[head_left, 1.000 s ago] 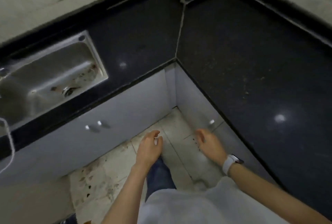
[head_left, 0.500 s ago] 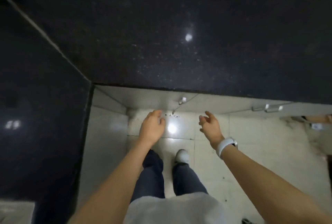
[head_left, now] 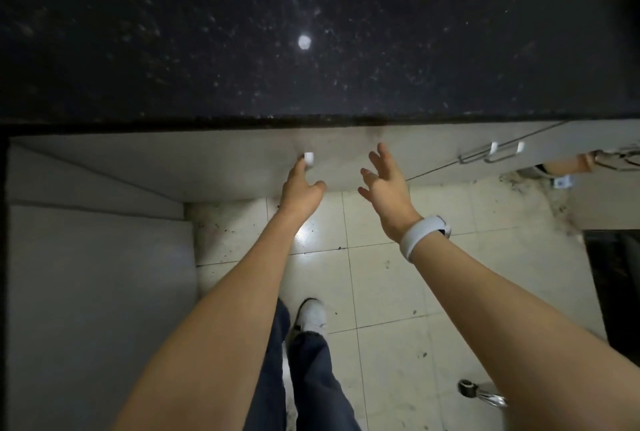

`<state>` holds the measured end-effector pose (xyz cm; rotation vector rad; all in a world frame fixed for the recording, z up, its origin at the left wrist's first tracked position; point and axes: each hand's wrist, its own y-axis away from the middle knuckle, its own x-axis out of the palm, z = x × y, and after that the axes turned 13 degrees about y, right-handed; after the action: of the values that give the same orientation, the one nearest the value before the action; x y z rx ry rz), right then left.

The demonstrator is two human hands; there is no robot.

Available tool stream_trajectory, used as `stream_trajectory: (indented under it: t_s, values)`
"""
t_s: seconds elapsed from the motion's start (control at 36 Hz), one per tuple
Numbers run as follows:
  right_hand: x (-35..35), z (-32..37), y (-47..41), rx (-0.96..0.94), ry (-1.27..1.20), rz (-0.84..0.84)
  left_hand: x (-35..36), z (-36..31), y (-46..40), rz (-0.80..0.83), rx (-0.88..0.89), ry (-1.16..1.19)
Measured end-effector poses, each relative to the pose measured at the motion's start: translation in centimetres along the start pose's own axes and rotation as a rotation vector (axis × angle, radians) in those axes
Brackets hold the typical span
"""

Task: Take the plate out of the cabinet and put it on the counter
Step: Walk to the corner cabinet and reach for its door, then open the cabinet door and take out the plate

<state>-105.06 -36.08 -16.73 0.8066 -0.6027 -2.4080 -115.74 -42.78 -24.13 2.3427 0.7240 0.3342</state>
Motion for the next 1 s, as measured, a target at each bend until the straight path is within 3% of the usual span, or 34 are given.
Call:
stream_trajectory:
  t_s: [0.17,0.36,0.56,0.64,0.78,1.0]
  values:
    - [0.5,-0.7,3.0,-0.209,0.233,0.073,-0.4,2.4,4.2,-0.020,0.013,-0.101]
    - [2.6,-4.3,9.1,-0.389,0.438,0.230,-2.6,6.6,12.8,-0.061,-0.037,-0.029]
    - [4.5,-7.2,15.5,-0.472,0.537,0.417,-6.2,7.6,21.5,-0.464,0.125,0.193]
    - [6.0,-7.6,17.5,-0.531,0.594,0.567,-7.3,7.1,23.9,-0.535,0.212,0.221]
    - [8.9,-7.8,19.1,-0.541,0.638,0.658,-9.2,6.6,26.7,-0.669,0.181,0.050]
    - [10.7,-7.6,17.2,-0.418,0.601,0.567,-11.9,7.1,28.6,-0.802,0.074,-0.269]
